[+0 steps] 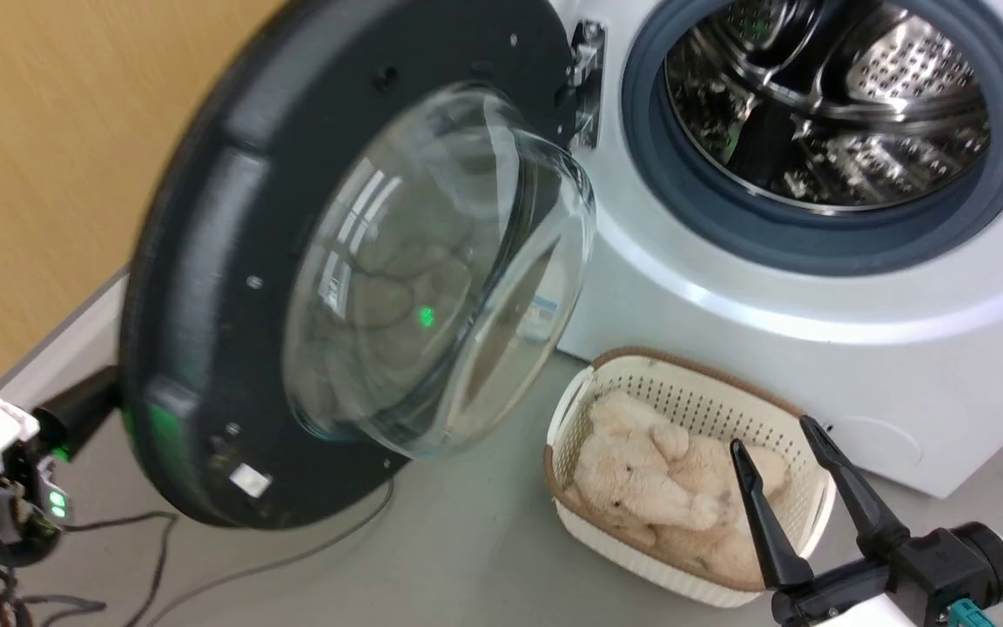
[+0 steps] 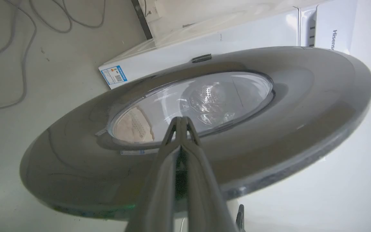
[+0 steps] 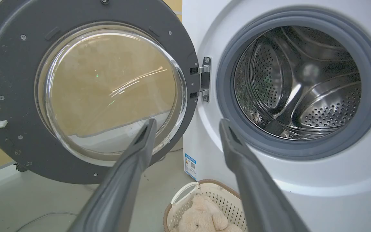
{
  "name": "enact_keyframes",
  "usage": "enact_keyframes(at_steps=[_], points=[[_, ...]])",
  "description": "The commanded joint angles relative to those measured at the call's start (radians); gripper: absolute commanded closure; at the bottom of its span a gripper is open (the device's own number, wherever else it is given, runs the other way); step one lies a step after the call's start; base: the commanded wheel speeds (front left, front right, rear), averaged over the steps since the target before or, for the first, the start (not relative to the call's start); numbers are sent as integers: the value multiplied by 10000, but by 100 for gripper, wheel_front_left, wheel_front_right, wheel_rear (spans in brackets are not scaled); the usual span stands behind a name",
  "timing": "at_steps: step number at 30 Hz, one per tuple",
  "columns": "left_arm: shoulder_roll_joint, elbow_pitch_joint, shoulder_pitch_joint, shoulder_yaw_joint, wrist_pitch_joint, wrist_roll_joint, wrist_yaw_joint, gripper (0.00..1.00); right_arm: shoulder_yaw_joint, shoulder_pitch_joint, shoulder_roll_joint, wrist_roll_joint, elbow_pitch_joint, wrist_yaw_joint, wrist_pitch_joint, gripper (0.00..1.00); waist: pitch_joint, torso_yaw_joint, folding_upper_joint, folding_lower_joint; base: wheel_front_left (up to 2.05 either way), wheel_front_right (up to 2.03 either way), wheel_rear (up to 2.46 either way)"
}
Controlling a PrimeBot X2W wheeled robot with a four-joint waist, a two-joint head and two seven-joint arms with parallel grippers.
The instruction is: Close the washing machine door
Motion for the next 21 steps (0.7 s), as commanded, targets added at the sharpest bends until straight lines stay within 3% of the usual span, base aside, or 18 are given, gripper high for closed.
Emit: enact_keyframes(at_steps=[1,11,21], points=[[-157,-216,209,-43,189,-155,48,100,-32,1,52,95,60,8,-46,0,-166,-49,0,0,0,0,0],[-1003,-2355,1646,-1118,1746,-475,295,100,-325,256,172,122,236,8,-46,0,-718,-596,0,0,0,0,0],[-2173,-3785,3031,-2143,1967,-1033,338,100,-436,261,192,76,226,8,-46,0,-708,-2066,0,0,0,0,0]])
